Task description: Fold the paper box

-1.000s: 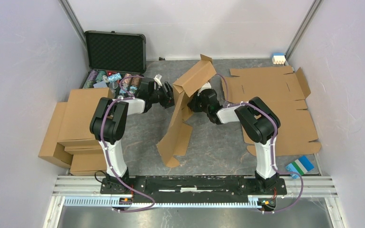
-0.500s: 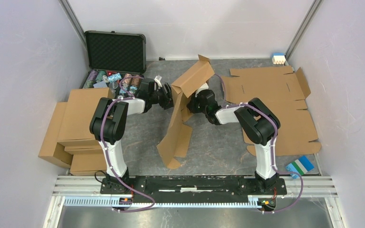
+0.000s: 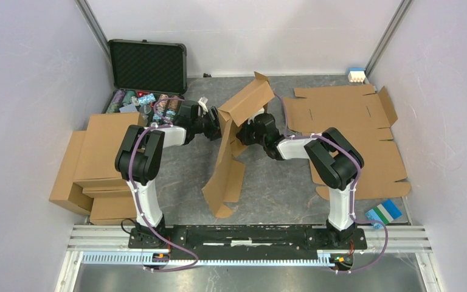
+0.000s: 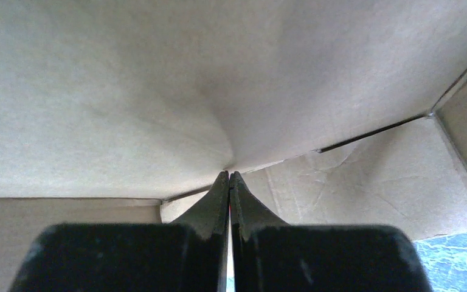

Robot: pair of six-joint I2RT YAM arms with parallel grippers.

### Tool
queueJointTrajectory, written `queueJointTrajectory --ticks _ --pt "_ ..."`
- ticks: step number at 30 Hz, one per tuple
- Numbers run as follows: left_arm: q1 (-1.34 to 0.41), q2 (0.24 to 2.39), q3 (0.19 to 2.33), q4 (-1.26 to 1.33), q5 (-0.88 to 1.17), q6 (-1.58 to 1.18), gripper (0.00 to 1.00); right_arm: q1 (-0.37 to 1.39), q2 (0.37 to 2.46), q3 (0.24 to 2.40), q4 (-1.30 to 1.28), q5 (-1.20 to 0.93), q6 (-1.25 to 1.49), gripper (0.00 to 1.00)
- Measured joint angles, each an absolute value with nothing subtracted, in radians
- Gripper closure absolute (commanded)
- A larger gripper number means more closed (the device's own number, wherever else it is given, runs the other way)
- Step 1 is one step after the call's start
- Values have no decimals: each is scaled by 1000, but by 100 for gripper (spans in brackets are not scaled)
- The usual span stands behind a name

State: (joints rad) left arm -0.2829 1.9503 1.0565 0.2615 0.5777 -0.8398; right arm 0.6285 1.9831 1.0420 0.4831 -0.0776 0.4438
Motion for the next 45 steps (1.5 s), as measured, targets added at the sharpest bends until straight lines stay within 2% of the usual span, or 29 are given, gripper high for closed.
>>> queueJointTrajectory --ticks 18,23,29,37,41,43,45 --pt "-283 1950 1056 255 576 -838 36 633 1997 951 567 -76 472 97" --pt "-283 1921 1036 239 558 -838 33 633 1968 950 525 -70 450 93" --pt "-283 1790 964 221 507 -839 27 633 1745 848 493 -57 395 87" --pt "-283 1531 829 183 392 -841 20 615 1417 637 467 -13 319 84" --pt "-283 1419 786 129 342 -842 11 577 1319 582 430 -7 300 82" --pt "-282 1356 762 93 319 -842 6 563 1288 575 408 -2 291 76" --pt "-282 1277 741 31 288 -842 1 556 1259 573 381 2 282 65"
